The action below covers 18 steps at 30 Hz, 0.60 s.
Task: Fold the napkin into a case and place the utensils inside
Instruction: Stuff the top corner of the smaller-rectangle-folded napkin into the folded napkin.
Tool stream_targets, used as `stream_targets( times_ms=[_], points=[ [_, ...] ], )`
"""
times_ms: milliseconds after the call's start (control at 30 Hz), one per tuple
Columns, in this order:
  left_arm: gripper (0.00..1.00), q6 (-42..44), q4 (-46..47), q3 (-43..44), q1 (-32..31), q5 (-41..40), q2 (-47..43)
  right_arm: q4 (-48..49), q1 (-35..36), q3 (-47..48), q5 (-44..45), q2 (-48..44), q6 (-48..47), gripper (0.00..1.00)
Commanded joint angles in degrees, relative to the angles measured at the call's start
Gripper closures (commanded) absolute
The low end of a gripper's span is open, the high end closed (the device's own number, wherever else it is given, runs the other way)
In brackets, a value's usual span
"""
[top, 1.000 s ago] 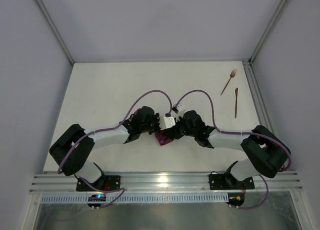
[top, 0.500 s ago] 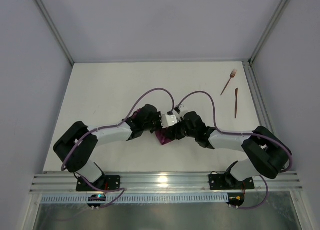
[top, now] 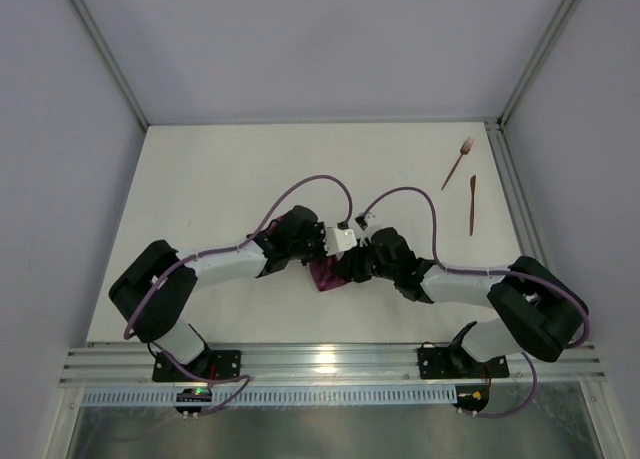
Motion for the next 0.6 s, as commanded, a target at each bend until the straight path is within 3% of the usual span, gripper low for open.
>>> stream_targets(
  times_ms=[0, 200, 567],
  points=[
    [0.9, -0.25, -6.31, 0.55, 1.09, -2.37, 0.96, 11.15, 0.79, 1.56, -0.14, 0.63, 3.8, 0.63],
    [0.86, -1.66, -9.13, 1.16, 1.08, 2.01, -0.45, 8.28, 0.79, 4.98, 3.21, 5.27, 4.16, 0.45],
    [0.9, -3.85, -11.15, 3.18, 1.52, 5.1, -0.01, 4.92, 1.4, 8.76, 4.61, 11.52, -1.82, 0.44]
  ],
)
